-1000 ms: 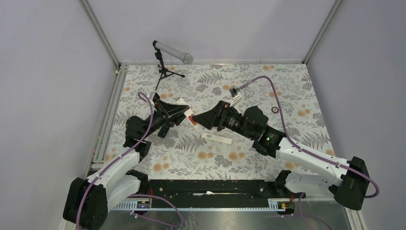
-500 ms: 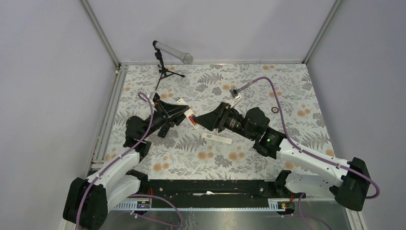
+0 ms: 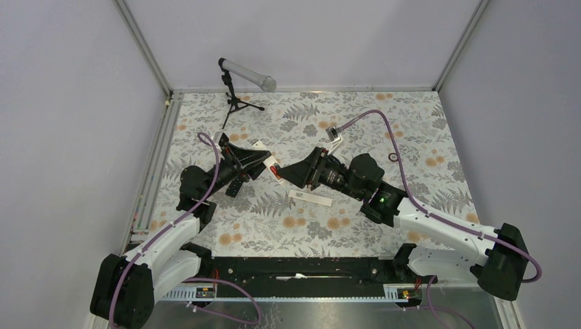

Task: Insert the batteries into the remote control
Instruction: Load the battery into the remote control.

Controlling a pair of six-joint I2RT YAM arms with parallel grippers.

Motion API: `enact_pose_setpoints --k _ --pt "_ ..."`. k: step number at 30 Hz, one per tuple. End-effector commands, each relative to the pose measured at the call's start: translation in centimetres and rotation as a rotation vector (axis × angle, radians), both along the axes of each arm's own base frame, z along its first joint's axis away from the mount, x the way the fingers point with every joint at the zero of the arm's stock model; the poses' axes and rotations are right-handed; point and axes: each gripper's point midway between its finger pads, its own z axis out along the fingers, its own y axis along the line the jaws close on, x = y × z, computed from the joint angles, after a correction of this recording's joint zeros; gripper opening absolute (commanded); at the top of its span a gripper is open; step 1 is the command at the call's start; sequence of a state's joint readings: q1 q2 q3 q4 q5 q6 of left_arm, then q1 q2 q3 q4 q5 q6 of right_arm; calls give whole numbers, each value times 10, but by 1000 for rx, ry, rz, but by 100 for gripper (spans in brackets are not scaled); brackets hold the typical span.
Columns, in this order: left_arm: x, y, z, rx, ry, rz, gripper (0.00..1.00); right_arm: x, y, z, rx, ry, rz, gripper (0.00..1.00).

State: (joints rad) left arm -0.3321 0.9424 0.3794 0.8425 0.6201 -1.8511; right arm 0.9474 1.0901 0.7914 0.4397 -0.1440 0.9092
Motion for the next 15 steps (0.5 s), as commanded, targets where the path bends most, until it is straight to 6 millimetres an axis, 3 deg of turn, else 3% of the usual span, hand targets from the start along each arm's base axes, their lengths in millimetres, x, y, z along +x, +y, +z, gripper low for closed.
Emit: enact_pose_setpoints --k 1,6,15 --pt "-4 2 17 -23 -78 10 0 -1 3 13 24 -52 15 53" --pt "-6 2 20 -26 -92 7 0 2 5 11 8 -36 5 42" --pt "-20 -3 47 49 -284 -12 0 9 12 -6 -17 121 -15 33"
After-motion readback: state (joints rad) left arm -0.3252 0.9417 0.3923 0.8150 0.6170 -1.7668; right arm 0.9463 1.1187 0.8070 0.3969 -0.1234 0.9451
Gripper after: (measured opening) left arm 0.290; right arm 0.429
